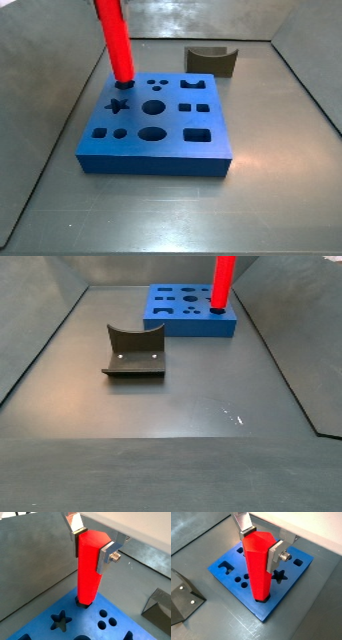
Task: Insert the hexagon object.
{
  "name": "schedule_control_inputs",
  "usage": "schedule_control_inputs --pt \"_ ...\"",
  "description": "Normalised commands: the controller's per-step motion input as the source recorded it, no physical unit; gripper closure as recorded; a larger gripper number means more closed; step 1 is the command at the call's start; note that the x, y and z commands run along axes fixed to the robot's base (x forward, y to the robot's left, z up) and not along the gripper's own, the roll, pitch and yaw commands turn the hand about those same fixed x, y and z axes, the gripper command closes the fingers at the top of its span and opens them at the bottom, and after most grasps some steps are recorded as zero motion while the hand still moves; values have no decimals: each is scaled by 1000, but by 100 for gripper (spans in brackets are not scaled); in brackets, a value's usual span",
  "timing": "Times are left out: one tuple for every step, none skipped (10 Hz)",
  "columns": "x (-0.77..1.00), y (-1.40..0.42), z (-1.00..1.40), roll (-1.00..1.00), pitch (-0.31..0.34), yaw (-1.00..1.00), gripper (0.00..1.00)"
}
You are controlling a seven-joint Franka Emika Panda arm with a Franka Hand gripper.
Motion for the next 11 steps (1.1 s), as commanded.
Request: schedule_control_inputs --pt "0 20 -303 -41 -46 -6 100" --pt "0 20 -340 -36 -47 -3 100" --pt "-9 34 -546 -27 -119 -9 100" --pt "0 0 -846 -29 -180 0 100" --pt "0 0 -863 -29 -194 0 100" --pt "0 0 -854 -30 -197 0 100" --pt "0 29 -874 0 -184 0 100" --pt "0 57 -717 0 -143 0 100" --pt "-31 17 -291 -109 -134 -109 100" --pt "0 26 -63 -56 -93 0 100" --pt "0 0 0 0 0 0 100"
